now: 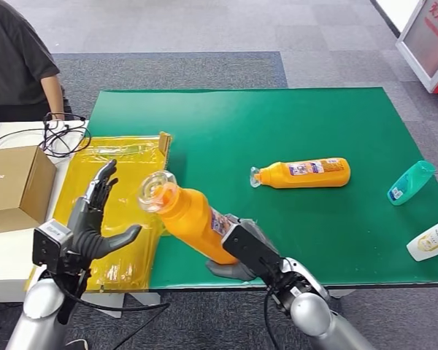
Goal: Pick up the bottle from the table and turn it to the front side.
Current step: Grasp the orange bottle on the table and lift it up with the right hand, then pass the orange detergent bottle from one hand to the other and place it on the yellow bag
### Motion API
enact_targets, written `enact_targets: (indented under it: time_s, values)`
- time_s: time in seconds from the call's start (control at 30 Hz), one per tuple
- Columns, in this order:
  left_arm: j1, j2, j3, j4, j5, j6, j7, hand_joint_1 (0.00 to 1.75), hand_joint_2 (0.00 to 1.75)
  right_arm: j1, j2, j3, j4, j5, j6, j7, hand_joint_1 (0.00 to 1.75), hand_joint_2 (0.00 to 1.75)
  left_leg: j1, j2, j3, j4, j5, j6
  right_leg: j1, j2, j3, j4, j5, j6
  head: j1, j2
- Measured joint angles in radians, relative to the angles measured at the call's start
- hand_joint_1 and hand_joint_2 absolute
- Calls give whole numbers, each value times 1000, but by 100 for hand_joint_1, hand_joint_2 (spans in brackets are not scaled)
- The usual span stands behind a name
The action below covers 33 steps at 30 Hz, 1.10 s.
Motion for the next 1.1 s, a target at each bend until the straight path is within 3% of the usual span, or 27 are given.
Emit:
enact_targets:
  time_s: [0.2, 0.33, 0.67, 0.97, 1.1]
  values:
    - [-71, -6, -99, -4, 100, -86, 27, 0, 175, -29, 15, 57, 42, 4, 0, 5, 175, 175, 0, 0, 0, 0, 0, 0, 0, 0, 0, 0, 0, 0, 0, 0]
    - [-101, -8, -148, 0, 224, -200, 34, 0, 175, -53, 21, 75, 82, 9, -4, 10, 175, 175, 0, 0, 0, 0, 0, 0, 0, 0, 0, 0, 0, 0, 0, 0]
    - [-133, -8, -194, 53, 495, -427, 67, 0, 175, -106, 35, 107, 172, 17, -3, -1, 175, 175, 0, 0, 0, 0, 0, 0, 0, 0, 0, 0, 0, 0, 0, 0]
    - [-152, -13, -197, 122, 614, -447, 139, 3, 175, -121, 41, 128, 219, 21, -4, -2, 175, 175, 0, 0, 0, 0, 0, 0, 0, 0, 0, 0, 0, 0, 0, 0]
    - [-158, -19, -204, 143, 613, -416, 166, 168, 175, -121, 41, 131, 227, 21, -4, -1, 175, 175, 0, 0, 0, 0, 0, 0, 0, 0, 0, 0, 0, 0, 0, 0]
